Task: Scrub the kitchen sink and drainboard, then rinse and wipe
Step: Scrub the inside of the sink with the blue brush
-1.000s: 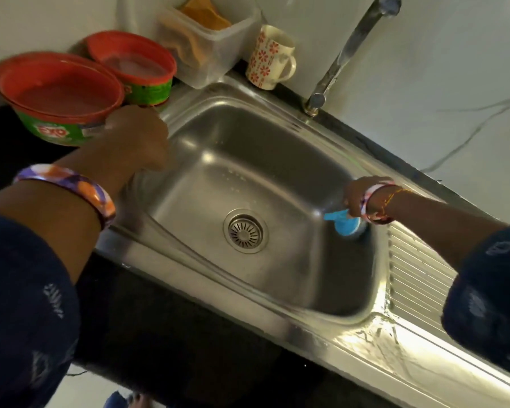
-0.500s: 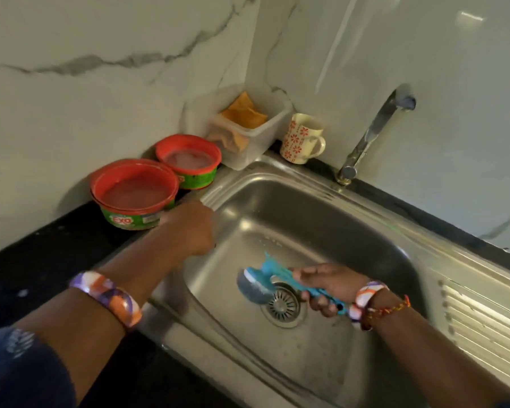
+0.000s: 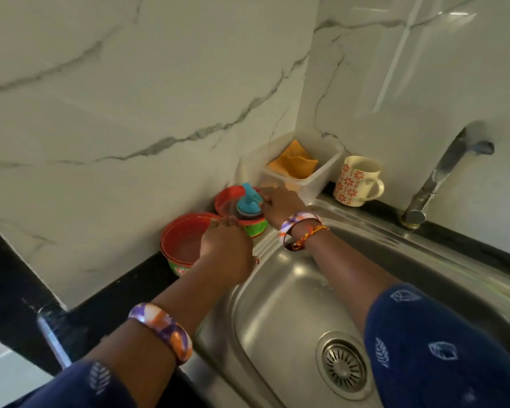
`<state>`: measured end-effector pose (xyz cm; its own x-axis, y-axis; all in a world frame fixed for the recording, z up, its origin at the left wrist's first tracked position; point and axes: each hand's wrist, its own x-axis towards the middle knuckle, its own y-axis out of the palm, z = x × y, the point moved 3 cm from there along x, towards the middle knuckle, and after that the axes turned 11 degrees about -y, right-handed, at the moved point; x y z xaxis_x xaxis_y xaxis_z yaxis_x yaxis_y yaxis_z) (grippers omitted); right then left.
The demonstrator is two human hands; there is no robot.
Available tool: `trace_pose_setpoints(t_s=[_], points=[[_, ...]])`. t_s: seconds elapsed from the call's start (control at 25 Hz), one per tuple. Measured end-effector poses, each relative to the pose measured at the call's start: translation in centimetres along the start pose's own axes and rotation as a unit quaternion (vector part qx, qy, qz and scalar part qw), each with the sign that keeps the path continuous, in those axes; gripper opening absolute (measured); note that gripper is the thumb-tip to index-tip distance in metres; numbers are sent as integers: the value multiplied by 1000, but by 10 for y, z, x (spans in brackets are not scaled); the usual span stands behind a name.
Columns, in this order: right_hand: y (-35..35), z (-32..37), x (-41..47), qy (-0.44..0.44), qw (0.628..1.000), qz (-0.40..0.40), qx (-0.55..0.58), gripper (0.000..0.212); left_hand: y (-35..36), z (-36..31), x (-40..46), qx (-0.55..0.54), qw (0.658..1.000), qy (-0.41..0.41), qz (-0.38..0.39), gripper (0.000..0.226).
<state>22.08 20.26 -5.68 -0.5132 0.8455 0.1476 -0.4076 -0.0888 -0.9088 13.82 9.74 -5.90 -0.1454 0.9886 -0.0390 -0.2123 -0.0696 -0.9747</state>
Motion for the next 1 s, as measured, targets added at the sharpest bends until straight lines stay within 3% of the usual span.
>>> trace_pose_setpoints(t_s=[0.12, 0.24, 0.36, 0.48, 0.56, 0.64, 0.72, 0.76, 0.92, 1.0], points=[[7, 10, 9, -47, 998, 6, 28, 38, 0, -2, 2, 5, 1000, -5, 5, 58], [-2, 10, 5, -85, 994, 71, -12, 34, -3, -3, 0, 4, 1000, -6, 10, 54], [-4, 0, 13, -50, 992, 70, -89, 35, -1, -3, 1, 8, 1000, -9, 19, 55], [4, 10, 16, -36, 995, 56, -81, 36, 0, -3, 2, 6, 1000, 0, 20, 52], [-6, 19, 5, -33, 998, 47, -21, 37, -1, -3, 2, 4, 1000, 6, 15, 50], [-32, 19, -15, 1, 995, -20, 101, 37, 1, -2, 2, 17, 1000, 2, 12, 58], [-59, 4, -54, 89, 956, -103, 260, 32, 7, 1, 0, 19, 1000, -7, 15, 70], [-68, -4, -75, 128, 938, -103, 305, 29, 11, 3, -1, 10, 1000, -14, 8, 74], [-63, -47, -174, 286, 912, 95, 278, 18, 11, -12, -15, -62, 991, 60, -103, 69], [-51, -76, -231, 359, 891, 173, 220, 22, 9, -33, -25, -119, 984, 85, -99, 53]])
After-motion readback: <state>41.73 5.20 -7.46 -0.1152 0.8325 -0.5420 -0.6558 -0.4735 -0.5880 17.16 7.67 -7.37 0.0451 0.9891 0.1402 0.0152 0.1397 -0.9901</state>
